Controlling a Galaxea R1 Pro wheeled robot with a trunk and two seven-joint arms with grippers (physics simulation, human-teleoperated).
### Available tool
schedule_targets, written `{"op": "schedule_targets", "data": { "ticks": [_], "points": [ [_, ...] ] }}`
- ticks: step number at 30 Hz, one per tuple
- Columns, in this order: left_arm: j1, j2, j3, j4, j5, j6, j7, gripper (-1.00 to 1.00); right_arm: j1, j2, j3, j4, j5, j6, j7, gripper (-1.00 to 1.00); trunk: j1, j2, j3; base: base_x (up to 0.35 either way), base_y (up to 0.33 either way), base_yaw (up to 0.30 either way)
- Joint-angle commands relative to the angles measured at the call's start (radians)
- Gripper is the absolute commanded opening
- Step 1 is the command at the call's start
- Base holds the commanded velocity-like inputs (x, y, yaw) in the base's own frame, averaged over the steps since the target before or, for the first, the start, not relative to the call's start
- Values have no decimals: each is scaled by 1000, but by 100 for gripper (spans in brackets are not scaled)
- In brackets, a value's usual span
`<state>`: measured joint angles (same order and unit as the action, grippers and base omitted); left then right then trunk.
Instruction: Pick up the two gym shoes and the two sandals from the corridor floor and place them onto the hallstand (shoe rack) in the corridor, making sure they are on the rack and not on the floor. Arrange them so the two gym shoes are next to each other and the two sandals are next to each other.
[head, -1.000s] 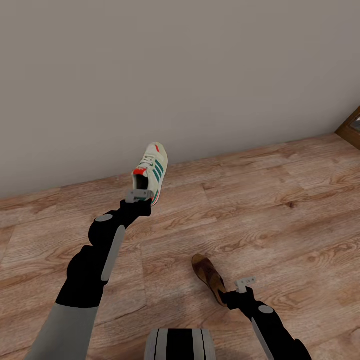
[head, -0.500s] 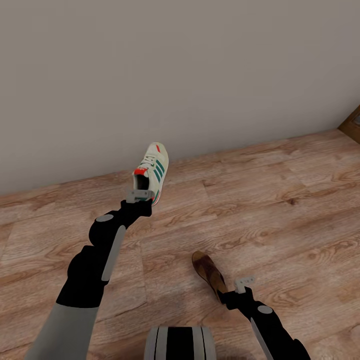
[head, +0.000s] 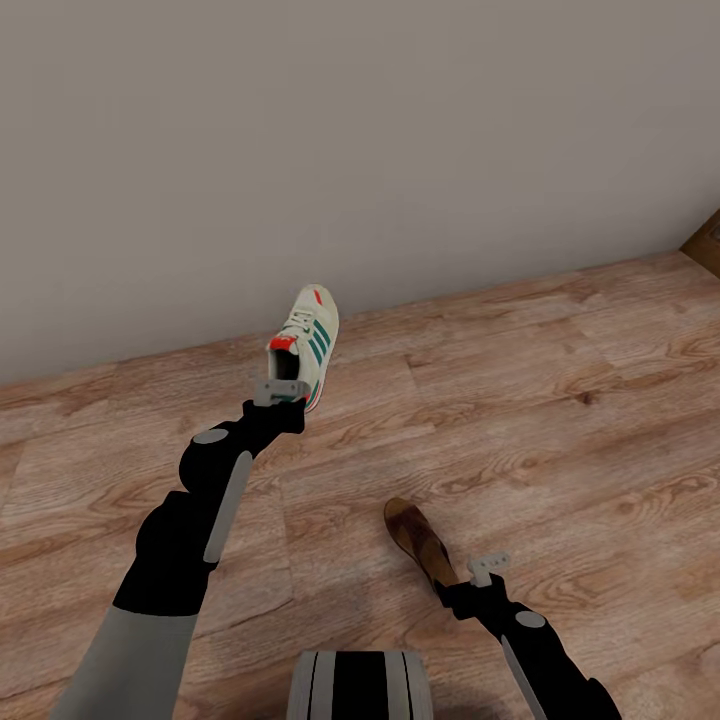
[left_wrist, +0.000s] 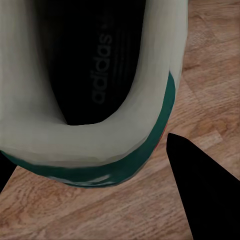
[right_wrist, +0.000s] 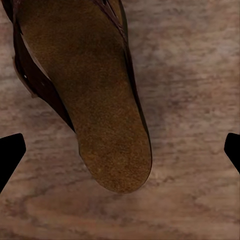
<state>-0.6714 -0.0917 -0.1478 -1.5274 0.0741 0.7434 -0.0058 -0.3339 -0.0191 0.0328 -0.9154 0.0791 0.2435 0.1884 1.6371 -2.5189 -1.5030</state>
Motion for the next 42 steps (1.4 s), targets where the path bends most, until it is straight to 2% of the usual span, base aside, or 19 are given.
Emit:
{"op": "schedule_targets", "data": {
  "ticks": [1,10,17,25,37,42],
  "points": [
    [0,0,1,-1,7,5,1,-100,0,-1,1,-2,8,5,3,100,0,0,-1,0,0,0],
    [0,0,1,-1,7,5,1,-100,0,0,-3,-4,7,6,3,100,0,0,-1,0,0,1],
    [0,0,1,0,7,5,1,-100,0,-1,-5,-5,8,6,2,100,3,-2,-38,0,0,62],
    [0,0,-1,0,7,5,1,-100,0,0,-5,-5,8,6,2,100,3,-2,-48,0,0,57],
    [0,0,-3,0,9,5,1,-100,0,-1,-5,-5,8,5,1,100,8,-5,-106,0,0,35],
    [0,0,-3,0,8,4,1,-100,0,-1,-6,-5,8,6,0,100,8,-5,-113,0,0,23]
  ]
}}
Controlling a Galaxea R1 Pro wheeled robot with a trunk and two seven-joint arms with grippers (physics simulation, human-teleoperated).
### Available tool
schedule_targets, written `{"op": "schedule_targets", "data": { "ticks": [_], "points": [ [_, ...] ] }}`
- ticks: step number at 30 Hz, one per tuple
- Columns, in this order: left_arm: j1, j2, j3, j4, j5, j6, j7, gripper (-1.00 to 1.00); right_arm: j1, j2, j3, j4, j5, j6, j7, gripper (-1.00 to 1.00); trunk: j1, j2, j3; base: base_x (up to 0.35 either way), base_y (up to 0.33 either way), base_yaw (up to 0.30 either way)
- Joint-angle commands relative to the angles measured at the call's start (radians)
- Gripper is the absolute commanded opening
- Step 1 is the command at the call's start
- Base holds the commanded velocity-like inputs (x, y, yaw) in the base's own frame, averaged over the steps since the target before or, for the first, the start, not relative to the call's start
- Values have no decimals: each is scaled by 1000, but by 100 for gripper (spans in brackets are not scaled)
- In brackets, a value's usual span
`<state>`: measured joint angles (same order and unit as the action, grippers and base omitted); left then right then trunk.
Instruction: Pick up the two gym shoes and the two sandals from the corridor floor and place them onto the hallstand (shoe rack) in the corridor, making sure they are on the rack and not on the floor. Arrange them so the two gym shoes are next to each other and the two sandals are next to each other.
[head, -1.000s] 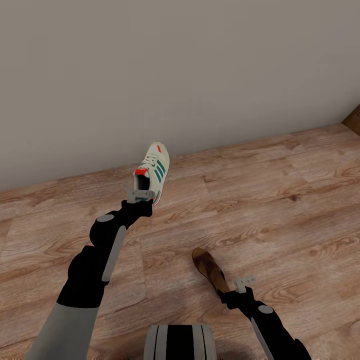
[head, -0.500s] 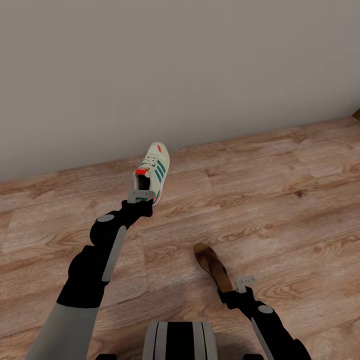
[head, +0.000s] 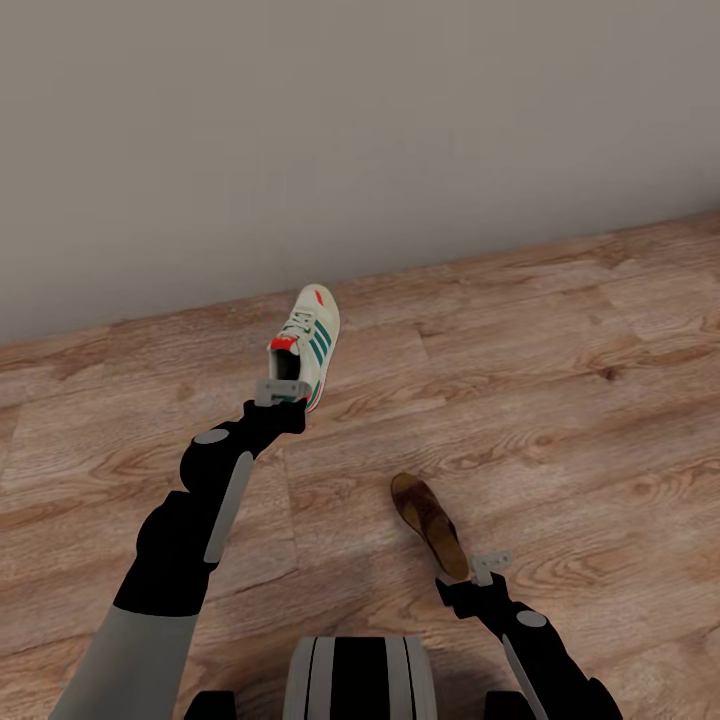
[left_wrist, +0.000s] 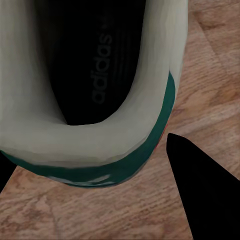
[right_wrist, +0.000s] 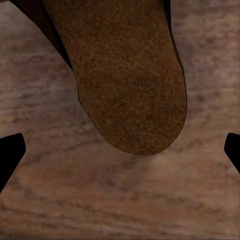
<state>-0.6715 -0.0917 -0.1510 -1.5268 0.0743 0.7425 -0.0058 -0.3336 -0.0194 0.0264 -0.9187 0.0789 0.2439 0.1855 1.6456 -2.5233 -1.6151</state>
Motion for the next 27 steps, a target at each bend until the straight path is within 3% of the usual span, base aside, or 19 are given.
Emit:
{"op": "schedule_targets", "data": {
  "ticks": [1,27],
  "points": [
    [0,0,1,-1,7,5,1,-100,0,0,1,-2,8,5,3,100,0,0,-1,0,0,4],
    [0,0,1,1,7,5,1,-100,0,1,1,-2,9,5,3,100,0,0,-5,39,0,0]
  ]
}}
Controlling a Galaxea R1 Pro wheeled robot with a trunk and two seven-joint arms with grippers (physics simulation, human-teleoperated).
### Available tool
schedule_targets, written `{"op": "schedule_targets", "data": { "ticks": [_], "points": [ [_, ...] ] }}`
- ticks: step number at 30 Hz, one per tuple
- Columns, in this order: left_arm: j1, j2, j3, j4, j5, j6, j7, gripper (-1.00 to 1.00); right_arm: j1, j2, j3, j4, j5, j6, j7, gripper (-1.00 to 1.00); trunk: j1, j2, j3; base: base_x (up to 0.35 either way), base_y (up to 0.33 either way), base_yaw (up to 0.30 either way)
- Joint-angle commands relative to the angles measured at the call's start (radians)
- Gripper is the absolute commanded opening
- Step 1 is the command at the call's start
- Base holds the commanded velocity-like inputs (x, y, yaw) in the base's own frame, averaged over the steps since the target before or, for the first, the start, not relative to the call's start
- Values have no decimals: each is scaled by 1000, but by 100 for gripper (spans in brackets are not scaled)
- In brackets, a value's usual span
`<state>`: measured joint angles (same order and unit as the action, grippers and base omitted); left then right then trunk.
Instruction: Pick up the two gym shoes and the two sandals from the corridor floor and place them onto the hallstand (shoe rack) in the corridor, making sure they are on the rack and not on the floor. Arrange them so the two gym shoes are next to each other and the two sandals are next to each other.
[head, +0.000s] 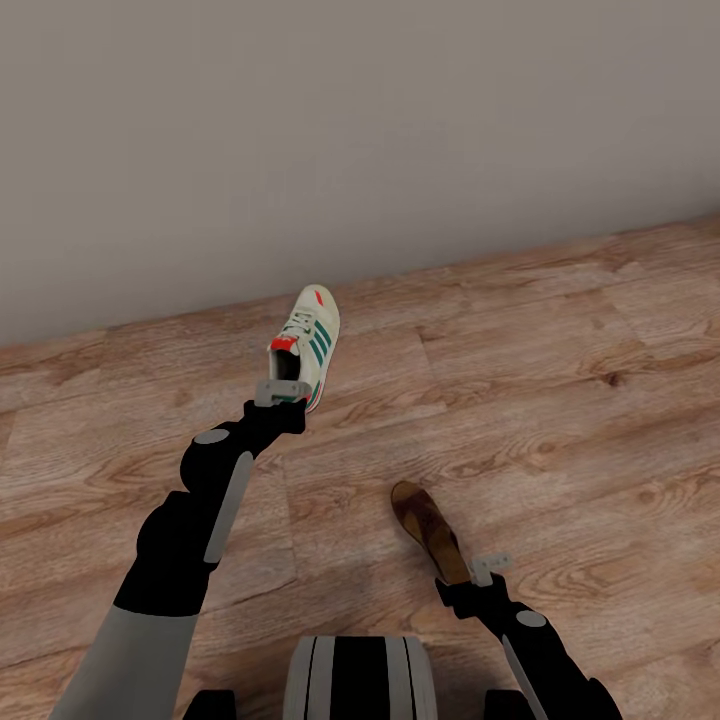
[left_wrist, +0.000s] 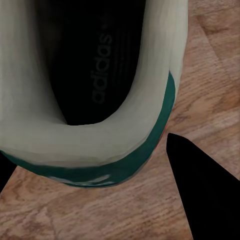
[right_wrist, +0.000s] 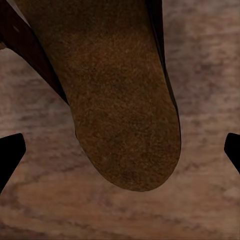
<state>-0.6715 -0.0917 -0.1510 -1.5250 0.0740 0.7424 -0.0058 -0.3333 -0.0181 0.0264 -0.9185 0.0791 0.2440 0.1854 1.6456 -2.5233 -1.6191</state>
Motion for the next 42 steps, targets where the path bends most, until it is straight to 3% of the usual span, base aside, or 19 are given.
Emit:
{"op": "schedule_targets", "data": {
  "ticks": [1,11,42],
  "points": [
    [0,0,1,-1,7,5,1,-100,0,-1,1,-2,8,5,3,100,0,0,-2,0,0,0],
    [0,0,1,0,7,5,1,-100,0,0,1,-2,8,6,3,100,4,-3,-56,0,0,0],
    [0,1,2,0,6,5,1,-100,0,-1,7,-2,8,5,3,100,4,-3,-61,6,0,0]
  ]
}}
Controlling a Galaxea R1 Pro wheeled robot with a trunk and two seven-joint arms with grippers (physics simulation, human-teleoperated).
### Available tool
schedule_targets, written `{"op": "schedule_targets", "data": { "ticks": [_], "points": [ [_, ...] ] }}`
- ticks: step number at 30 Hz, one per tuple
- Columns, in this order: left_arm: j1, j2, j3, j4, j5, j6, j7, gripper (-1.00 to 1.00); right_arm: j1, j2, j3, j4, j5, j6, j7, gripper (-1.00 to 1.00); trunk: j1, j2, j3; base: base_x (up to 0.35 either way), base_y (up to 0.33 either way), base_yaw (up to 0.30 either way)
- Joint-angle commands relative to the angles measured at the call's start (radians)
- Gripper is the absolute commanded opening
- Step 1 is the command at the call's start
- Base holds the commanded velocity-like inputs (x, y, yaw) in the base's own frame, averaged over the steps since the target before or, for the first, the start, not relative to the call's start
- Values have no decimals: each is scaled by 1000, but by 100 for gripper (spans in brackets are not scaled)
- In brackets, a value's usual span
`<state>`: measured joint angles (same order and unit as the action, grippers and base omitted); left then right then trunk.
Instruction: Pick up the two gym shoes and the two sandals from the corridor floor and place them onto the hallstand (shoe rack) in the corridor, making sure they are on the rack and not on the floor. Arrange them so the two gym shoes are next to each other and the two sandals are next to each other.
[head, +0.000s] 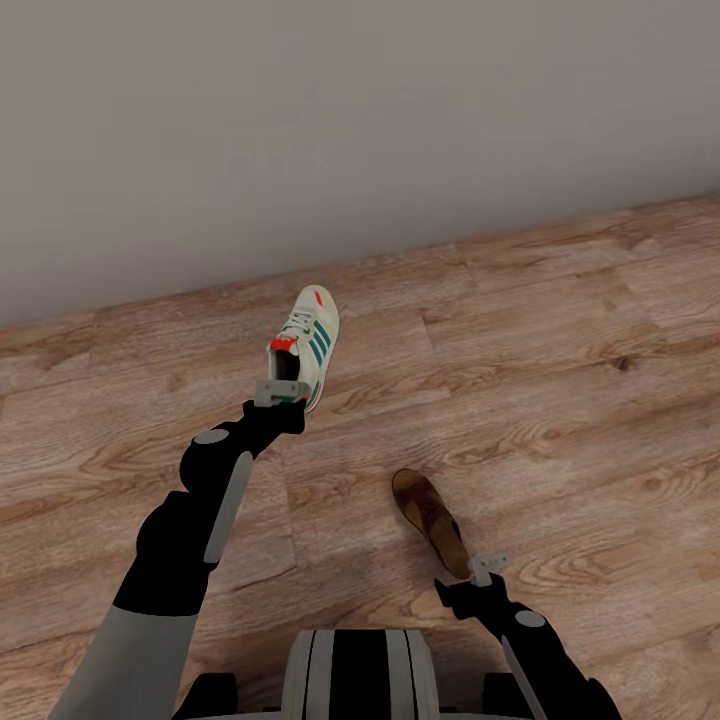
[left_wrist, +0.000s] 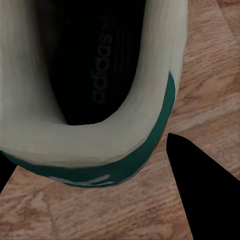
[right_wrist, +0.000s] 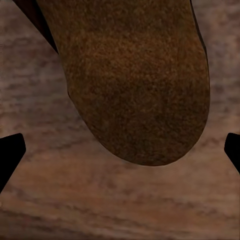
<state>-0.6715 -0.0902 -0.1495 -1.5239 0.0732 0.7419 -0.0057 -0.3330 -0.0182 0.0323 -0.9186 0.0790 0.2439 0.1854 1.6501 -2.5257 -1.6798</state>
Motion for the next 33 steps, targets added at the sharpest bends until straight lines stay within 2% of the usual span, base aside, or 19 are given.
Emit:
{"op": "schedule_targets", "data": {
  "ticks": [1,4,12,20,32,33],
  "points": [
    [0,0,1,-1,7,5,1,-100,0,-1,1,-2,8,5,3,100,0,0,-1,0,0,0],
    [0,0,1,-1,7,5,1,-100,0,-1,1,-2,8,6,3,100,1,-1,-12,0,0,0],
    [0,0,1,-1,7,5,1,-100,0,-1,1,-2,8,5,3,100,1,-1,-15,1,0,0],
    [0,0,1,-2,7,4,1,-100,0,0,1,-2,8,5,3,100,1,-1,-15,160,0,0],
    [0,0,1,-1,7,4,1,-100,0,-1,2,-2,8,5,2,100,1,-1,-15,8,0,0],
    [0,0,1,-1,7,4,1,-100,0,-1,2,-2,8,5,3,-100,1,-1,-15,0,0,0]
  ]
}}
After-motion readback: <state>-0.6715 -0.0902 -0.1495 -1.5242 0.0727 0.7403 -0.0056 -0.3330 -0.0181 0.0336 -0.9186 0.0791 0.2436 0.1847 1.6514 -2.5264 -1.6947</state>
